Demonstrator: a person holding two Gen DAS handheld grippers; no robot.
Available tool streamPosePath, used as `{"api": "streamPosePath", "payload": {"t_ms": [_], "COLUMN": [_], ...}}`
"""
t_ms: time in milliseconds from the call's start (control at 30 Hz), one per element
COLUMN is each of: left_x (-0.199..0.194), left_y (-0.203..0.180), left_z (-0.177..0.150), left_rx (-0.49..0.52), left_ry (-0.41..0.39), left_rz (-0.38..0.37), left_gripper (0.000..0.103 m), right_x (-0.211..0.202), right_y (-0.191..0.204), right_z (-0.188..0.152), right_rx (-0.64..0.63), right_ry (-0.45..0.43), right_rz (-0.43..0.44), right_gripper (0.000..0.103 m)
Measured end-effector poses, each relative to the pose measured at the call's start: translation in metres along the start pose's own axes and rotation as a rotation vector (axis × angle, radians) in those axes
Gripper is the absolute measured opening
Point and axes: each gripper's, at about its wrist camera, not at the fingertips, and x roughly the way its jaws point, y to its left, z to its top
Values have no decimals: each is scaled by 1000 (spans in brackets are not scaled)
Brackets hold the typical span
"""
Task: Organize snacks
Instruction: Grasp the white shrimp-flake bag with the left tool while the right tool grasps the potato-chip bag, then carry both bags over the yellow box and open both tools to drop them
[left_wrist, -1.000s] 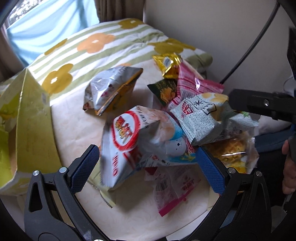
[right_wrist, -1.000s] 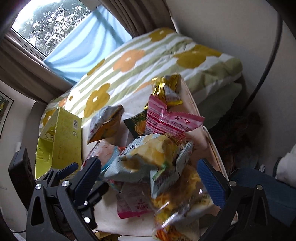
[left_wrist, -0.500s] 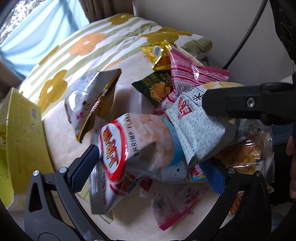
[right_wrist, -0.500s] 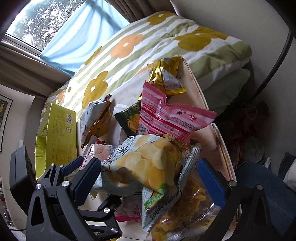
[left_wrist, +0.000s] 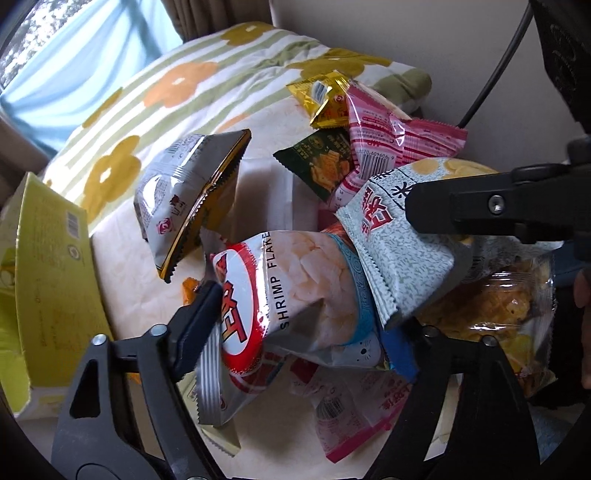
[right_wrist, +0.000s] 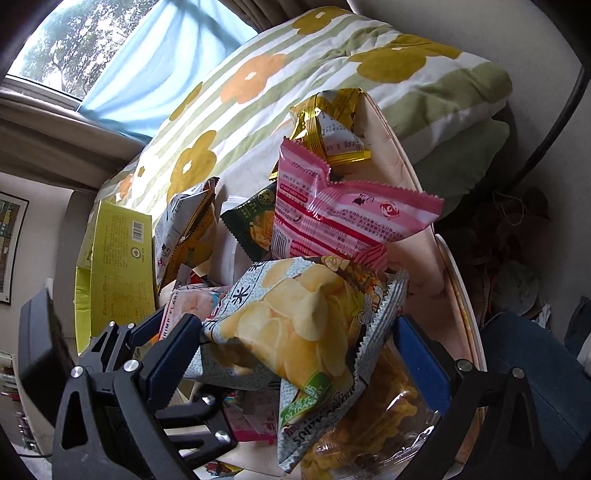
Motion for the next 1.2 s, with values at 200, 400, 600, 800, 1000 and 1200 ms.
{"api": "streamPosePath", "payload": {"t_ms": [200,400,600,800,1000,1200], "left_x": [-4,-16,-31,-51,-84,-118], "left_y": [3,9,18,23,33,59], "left_z": [-2,-3,-7,-10,-16,-17], "left_rx": [-28,-64,-97,-124,-167,-223], "left_ry": [-7,-15,-23,-45,-93,-175], "left_rz": [-9,-16,-2,21,31,48], "left_gripper": [74,71,71,71,71,71], "right_x": [3,-4,-16,-28,-46,-64], "right_y": [-3,-6,-11,-5,10,36], "right_z": [0,-2,0,0,4,11], "right_rx": [-4,2,28,15,-27,-88], "right_ry": [13,1,-14,-39,-66,-105], "right_rz": [4,8,50,78,104,119], "right_gripper": [91,74,58,57,57,57]}}
